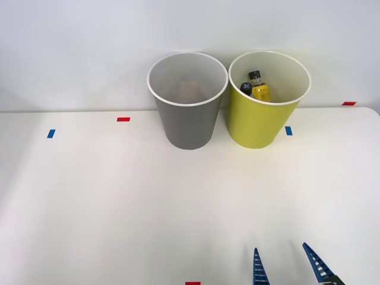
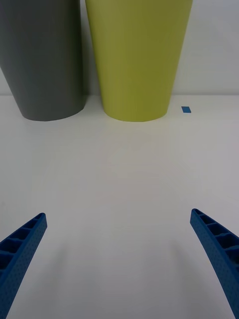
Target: Put cans in the gray bin, plastic bottles in the light green bin
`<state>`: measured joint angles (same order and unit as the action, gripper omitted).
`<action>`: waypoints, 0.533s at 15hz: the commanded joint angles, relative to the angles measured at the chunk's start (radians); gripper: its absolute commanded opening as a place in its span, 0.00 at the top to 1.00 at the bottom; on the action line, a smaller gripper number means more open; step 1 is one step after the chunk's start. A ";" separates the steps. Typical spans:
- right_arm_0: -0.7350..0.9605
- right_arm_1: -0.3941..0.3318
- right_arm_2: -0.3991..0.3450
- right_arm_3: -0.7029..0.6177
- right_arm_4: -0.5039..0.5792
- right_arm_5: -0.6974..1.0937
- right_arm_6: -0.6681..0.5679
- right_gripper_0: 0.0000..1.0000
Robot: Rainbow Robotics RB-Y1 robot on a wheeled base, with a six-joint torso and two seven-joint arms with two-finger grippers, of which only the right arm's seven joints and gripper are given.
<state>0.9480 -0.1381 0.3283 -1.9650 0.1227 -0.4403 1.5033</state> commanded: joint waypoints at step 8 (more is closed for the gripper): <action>0.000 0.000 0.000 0.000 0.000 0.000 0.000 0.00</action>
<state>0.9480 -0.1381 0.3283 -1.9650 0.1227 -0.4403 1.5033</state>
